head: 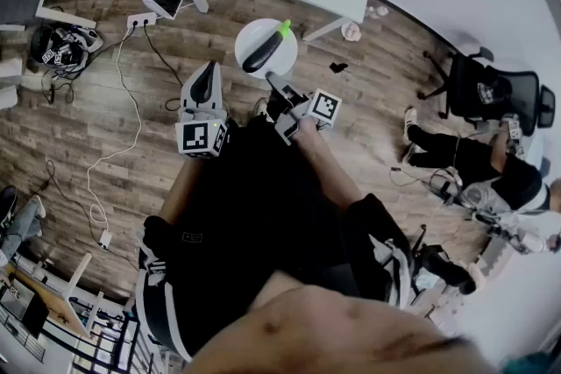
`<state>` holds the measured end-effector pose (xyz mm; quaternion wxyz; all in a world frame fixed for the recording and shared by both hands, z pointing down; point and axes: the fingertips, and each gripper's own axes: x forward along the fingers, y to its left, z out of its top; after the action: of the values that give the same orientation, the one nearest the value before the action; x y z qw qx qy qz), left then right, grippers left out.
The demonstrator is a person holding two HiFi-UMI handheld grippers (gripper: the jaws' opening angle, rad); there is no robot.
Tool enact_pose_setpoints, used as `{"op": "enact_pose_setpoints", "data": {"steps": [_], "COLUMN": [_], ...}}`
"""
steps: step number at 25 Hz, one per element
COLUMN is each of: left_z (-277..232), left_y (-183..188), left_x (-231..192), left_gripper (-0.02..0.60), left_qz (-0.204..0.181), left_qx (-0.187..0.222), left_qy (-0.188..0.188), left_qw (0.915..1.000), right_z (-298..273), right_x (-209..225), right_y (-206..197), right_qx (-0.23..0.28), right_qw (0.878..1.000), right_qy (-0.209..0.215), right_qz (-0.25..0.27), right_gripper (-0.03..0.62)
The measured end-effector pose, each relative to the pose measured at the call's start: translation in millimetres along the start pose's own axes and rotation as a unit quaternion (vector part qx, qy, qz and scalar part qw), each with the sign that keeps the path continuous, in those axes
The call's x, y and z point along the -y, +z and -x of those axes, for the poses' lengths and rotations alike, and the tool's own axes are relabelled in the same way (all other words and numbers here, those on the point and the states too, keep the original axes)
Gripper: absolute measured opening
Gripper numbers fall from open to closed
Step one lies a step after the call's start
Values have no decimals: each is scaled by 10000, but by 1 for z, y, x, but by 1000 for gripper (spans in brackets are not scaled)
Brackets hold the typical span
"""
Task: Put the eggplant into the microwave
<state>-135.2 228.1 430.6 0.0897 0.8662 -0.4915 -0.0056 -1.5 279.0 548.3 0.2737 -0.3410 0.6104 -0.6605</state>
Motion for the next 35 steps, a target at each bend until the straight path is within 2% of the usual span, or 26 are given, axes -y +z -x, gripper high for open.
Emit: {"op": "enact_pose_setpoints", "data": {"steps": [15,23,31,35], "left_z": [-2,2,0,0], "left_y": [1,5,6,8], "left_x": [4,-8,-61,-68], "left_gripper": [32,32,32,32], "left_qz": [36,47,-4,-1], "left_qx": [-33,6,17,23], "left_qy": [-21,-114,-346,-494], "left_qw": [10000,9999,9994,9988], "right_z": [0,-8,-56,-65], "right_x": [0,-1,3,3], "right_y": [-1,-7,-18,-22], "right_qx": [-57,30,230,340], "right_qw": [9999,9999,9996,9993], "right_qy": [-79,-47,-121,-105], "right_qz": [-121,-112,-52,-64], "right_gripper": [38,38,38,38]}}
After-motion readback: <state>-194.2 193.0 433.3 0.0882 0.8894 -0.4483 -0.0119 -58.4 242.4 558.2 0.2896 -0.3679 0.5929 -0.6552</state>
